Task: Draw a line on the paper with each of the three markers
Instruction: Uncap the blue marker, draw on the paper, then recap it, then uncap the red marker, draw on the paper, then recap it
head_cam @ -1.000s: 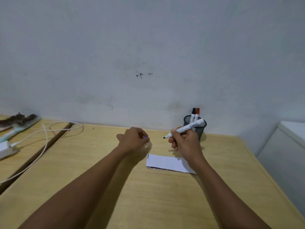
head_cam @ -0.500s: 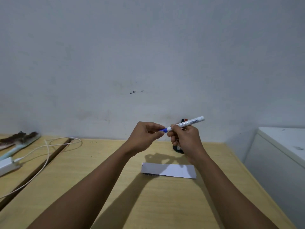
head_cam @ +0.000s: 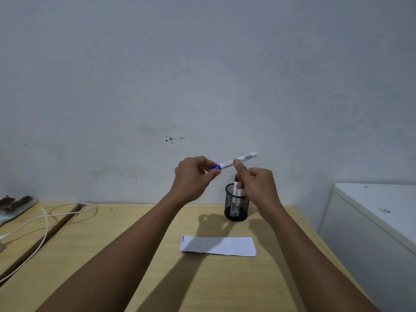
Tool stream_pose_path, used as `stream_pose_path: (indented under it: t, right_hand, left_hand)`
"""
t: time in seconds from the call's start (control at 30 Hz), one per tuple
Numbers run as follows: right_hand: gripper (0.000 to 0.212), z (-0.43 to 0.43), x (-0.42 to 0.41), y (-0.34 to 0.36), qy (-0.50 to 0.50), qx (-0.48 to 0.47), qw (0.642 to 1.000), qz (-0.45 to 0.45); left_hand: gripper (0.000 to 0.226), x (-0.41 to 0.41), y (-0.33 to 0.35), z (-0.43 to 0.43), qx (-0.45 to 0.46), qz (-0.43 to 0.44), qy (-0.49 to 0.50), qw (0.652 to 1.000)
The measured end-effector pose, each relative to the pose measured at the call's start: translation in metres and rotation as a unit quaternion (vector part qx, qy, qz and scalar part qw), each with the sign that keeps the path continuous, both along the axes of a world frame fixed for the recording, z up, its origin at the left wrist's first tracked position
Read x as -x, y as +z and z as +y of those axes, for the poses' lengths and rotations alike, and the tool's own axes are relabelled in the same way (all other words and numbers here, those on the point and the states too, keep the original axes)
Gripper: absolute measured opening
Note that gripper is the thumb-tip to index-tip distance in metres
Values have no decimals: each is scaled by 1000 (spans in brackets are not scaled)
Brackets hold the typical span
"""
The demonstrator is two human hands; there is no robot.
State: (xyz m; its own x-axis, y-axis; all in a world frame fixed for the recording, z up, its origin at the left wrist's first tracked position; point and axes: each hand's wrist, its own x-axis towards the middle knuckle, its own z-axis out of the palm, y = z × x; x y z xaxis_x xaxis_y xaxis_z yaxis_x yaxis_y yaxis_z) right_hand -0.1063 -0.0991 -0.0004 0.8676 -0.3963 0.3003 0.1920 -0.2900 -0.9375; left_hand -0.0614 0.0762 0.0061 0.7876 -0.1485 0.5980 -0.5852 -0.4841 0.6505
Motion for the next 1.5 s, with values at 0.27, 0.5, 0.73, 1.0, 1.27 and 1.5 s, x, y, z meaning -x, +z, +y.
stream_pose_path:
  t: [0.27,0.5,0.73,1.0,1.27,1.5]
  right_hand:
    - [17,-34,-43,2,-5,254,964,-78]
    - [18,-71,-81,-21,-47,174,982,-58]
    - [50,-82,-96,-50,-27,260,965,-4]
    - [42,-85,-112,-74,-2,305,952,34]
    - [40,-82,-113,-75,-1,351,935,58]
    - [37,-68,-90,-49,12,244,970,6]
  left_hand:
    - [22,-27,38,-45,-96,-44,-48,993]
    - [33,-71,9,-85,-318,-20,-3,948]
    - [40,-107,-25,-113,-382,58,-21,922]
    - [24,-123,-44,-113,-283,63,-43,956]
    - [11,-112,-47,-98,-164,60,-88,981]
    - [19,-94,-18,-76,-17,73,-85,994]
